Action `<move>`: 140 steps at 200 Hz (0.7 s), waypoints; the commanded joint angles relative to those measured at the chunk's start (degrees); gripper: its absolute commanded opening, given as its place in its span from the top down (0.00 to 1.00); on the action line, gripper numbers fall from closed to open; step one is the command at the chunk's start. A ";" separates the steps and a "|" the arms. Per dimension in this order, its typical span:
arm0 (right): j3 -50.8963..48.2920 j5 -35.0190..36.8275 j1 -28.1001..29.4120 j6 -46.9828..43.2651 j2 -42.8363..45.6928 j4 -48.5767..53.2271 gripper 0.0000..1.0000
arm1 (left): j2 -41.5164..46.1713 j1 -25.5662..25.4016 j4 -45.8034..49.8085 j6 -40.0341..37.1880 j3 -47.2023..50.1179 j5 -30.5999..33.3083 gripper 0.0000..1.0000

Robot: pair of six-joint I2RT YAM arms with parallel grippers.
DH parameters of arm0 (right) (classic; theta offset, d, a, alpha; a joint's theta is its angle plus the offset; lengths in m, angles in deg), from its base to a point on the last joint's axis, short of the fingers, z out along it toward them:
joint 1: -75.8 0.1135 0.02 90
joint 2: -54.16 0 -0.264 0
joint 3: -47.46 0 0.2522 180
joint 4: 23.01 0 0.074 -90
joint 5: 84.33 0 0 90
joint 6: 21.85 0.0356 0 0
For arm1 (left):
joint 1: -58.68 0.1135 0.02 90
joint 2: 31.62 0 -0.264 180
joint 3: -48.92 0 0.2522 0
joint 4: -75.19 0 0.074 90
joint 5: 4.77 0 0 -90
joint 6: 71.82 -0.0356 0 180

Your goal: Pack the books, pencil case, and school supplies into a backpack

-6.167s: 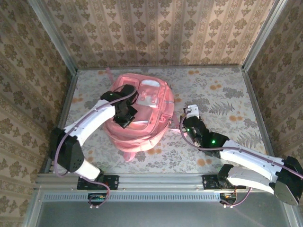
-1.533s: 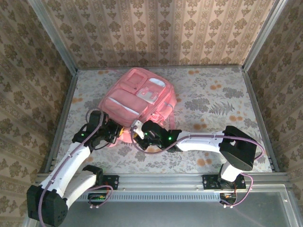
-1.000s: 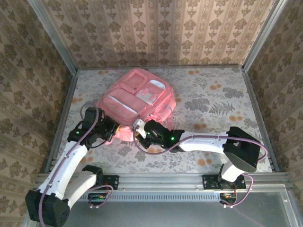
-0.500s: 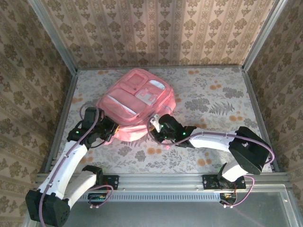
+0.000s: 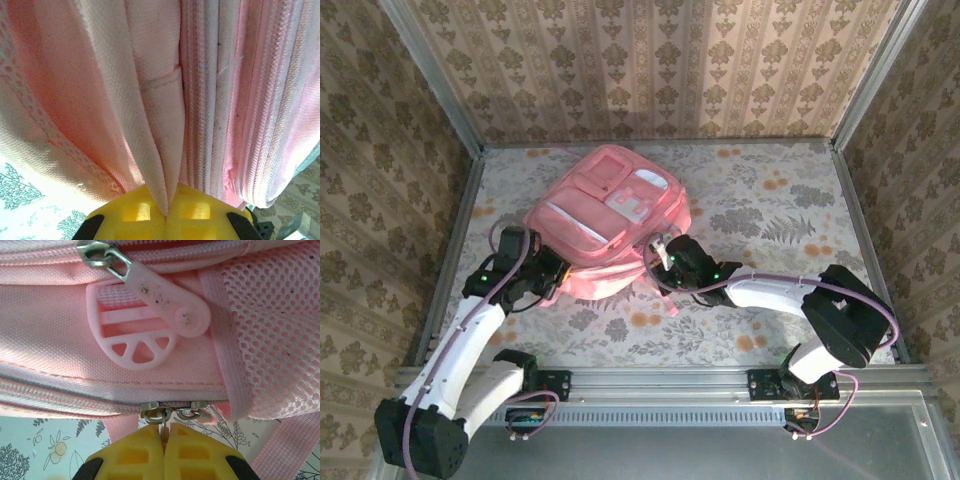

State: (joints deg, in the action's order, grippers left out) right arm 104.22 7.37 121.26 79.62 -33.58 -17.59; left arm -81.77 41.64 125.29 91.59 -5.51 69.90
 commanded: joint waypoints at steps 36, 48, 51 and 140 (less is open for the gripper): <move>-2.18 7.71 -2.64 3.16 2.79 2.60 1.00 | -3.56 -3.39 -6.19 -8.31 -2.06 -5.75 0.46; -2.46 11.15 -3.32 4.14 2.76 4.23 0.99 | -4.10 -5.41 -7.76 -10.53 -2.17 -6.81 0.37; -2.48 11.88 -3.50 4.41 2.81 4.70 0.98 | -4.28 -6.29 -8.11 -10.95 -2.28 -7.08 0.35; -7.88 21.87 -16.12 10.71 11.10 9.95 0.91 | 0.27 -13.74 -8.61 -35.10 -8.01 -10.77 0.00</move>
State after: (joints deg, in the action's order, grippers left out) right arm 99.35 22.91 109.45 87.16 -28.27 -11.16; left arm -86.17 27.63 118.58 65.95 -12.31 60.26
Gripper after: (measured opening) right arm 0.099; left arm 0.965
